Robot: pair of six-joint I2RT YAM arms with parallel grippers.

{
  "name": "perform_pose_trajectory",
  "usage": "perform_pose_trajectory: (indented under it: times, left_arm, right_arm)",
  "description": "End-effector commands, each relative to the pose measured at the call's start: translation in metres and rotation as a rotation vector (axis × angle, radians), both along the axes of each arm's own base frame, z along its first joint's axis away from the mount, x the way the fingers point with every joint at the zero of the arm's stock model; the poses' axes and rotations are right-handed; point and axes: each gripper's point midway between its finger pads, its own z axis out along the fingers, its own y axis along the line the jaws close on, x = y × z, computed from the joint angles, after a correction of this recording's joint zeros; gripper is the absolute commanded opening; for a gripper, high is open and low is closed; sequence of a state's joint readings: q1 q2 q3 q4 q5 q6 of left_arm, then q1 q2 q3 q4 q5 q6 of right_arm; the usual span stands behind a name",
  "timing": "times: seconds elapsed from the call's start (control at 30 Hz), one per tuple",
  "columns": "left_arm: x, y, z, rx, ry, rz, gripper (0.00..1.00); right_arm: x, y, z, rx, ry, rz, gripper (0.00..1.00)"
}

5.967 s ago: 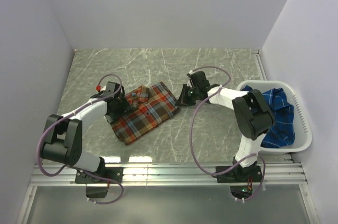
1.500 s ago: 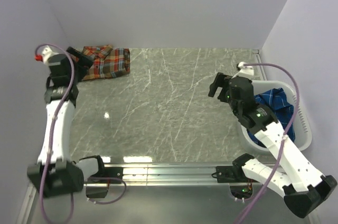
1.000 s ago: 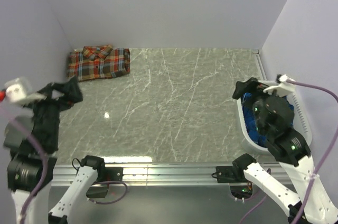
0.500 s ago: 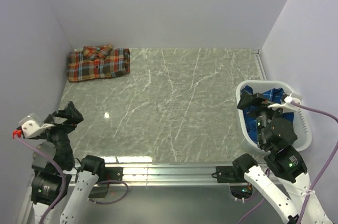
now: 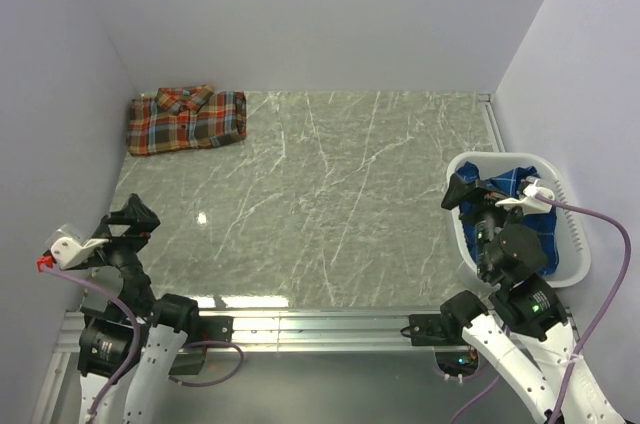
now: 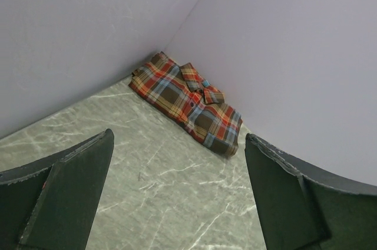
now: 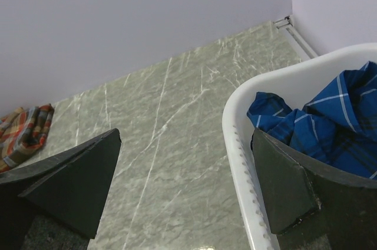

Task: Fold and stack the long sleeve shirts
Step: Neatly place the folded shirt to the corner

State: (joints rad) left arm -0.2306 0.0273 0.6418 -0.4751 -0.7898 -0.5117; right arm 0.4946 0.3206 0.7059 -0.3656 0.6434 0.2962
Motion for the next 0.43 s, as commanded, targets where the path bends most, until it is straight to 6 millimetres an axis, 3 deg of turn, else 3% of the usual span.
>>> perform_pose_trajectory:
  times: [0.0,0.4]
  left_arm:
    - [-0.005,0.01,0.002,-0.078,-0.065,0.067,0.99]
    - [0.006,0.007,-0.008,-0.052,-0.025,0.066,0.99]
  right_arm:
    - [0.0,-0.002,0.014,0.024,-0.062,-0.008,1.0]
    - [0.002,0.002,0.014,0.004,-0.072,0.009,1.0]
